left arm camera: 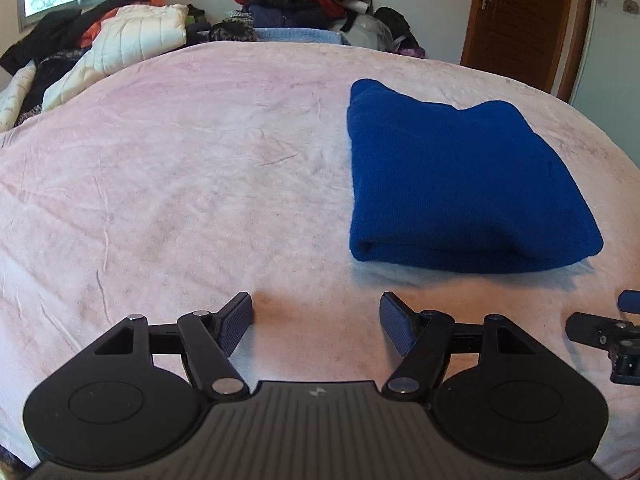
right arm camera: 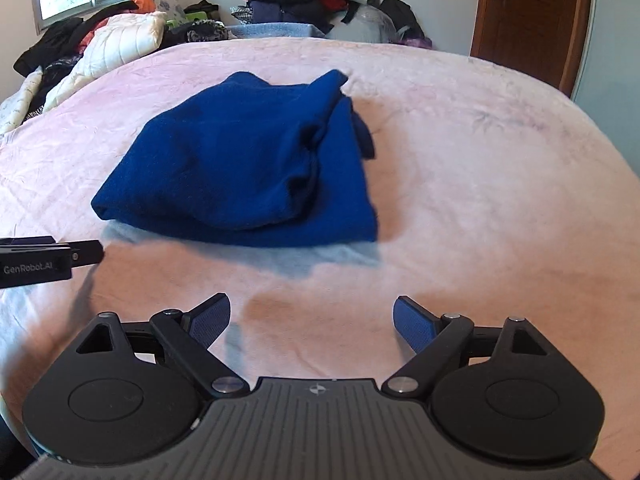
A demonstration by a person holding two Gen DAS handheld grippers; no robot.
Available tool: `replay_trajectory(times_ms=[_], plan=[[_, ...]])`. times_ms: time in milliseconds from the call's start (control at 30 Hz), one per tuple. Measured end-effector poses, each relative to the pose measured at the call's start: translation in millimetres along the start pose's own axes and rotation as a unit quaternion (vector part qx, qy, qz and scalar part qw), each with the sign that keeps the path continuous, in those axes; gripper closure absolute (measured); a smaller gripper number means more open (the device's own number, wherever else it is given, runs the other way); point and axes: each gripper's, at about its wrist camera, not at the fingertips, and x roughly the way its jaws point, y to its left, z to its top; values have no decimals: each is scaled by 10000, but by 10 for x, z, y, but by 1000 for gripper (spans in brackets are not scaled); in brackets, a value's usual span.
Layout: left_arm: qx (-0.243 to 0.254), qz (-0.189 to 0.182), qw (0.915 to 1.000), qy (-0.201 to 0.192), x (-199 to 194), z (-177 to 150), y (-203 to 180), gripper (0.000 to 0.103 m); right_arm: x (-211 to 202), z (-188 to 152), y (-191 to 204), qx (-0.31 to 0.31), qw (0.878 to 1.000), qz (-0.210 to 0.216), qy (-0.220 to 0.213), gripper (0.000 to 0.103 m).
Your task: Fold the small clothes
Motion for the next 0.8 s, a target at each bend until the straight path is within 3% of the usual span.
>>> replay_trajectory(times_ms=[167, 367, 533, 600, 800], plan=[[-17, -26, 10000, 10, 9, -17, -90, 25, 141, -50, 75, 146, 9997, -185, 36, 4], [238, -11, 9997, 1, 29, -11, -172, 24, 224, -36, 65, 188, 9994, -307, -11, 0], [326, -30, 9993, 160, 47, 2, -155, 13, 228, -12, 85, 356, 9984, -427, 123, 1], [324, -15, 9990, 302, 62, 2, -139, 0, 237, 4, 98, 357, 9980, -461, 238, 0], [239, -53, 9990, 374, 69, -3, -112, 0, 254, 26, 109, 225, 9982, -402, 388, 0]])
